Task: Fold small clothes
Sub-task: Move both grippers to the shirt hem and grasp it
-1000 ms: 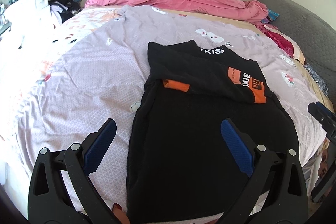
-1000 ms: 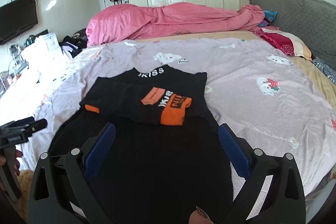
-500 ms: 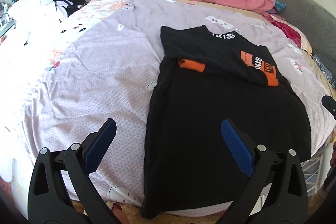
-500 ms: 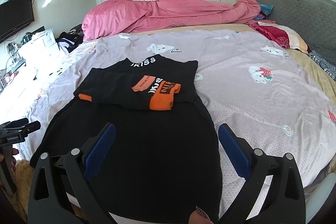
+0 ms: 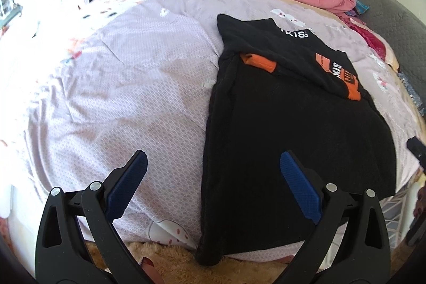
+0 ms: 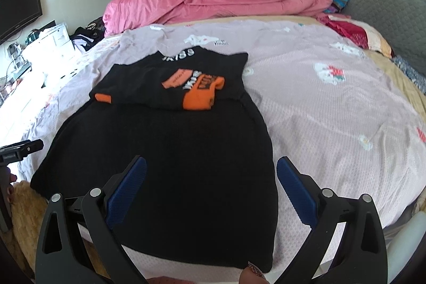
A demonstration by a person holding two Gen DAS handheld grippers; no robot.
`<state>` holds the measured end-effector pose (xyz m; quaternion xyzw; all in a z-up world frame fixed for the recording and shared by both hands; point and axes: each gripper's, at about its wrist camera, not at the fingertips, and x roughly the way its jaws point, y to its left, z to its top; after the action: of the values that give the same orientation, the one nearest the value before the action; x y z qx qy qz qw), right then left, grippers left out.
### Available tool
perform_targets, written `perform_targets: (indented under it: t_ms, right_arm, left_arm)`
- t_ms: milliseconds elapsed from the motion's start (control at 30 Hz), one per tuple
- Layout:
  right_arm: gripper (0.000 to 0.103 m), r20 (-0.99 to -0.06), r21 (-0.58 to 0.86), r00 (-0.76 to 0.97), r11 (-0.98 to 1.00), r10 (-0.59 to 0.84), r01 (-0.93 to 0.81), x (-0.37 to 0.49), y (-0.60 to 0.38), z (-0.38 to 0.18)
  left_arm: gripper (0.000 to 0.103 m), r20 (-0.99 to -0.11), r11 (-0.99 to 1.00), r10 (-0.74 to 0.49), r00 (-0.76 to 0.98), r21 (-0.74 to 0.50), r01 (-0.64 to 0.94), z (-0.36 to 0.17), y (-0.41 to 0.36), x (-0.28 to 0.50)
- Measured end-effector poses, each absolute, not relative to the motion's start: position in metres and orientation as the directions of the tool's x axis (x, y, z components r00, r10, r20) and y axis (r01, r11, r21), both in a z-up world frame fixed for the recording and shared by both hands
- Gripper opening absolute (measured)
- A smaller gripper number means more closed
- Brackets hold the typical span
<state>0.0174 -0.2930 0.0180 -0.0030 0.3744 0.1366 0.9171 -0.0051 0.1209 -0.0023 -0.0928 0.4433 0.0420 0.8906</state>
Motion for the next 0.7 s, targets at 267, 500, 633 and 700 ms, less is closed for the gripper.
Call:
perform_targets:
  t_ms: [267, 500, 633, 700]
  right_arm:
    - [0.098, -0.729, 0.102, 0.647, 0.97, 0.225, -0.223, 0.009, -0.314, 0.0]
    - [0.098, -0.756, 0.117, 0.621, 0.976, 0.206, -0.182, 0.0, -0.339, -0.013]
    - [0.098, -0.762, 0.152, 0.606, 0.972, 0.23, -0.178, -0.002, -0.345, -0.018]
    - [0.098, -0.763, 0.156, 0.598, 0.968, 0.246, -0.199, -0.002, -0.343, -0.019]
  left_arm:
    - [0.094, -0.816, 0.975, -0.102, 0.569, -0.195, -0.105, -0.01, 0.122, -0.003]
    - [0.094, -0.848, 0.979, -0.139, 0.512, -0.196, -0.06, -0.017, 0.117, 0.001]
    - [0.094, -0.868, 0.983, -0.137, 0.478, -0.179, -0.044, -0.02, 0.116, 0.001]
    - [0.094, -0.874, 0.983, -0.135, 0.468, -0.175, -0.045, -0.021, 0.119, -0.002]
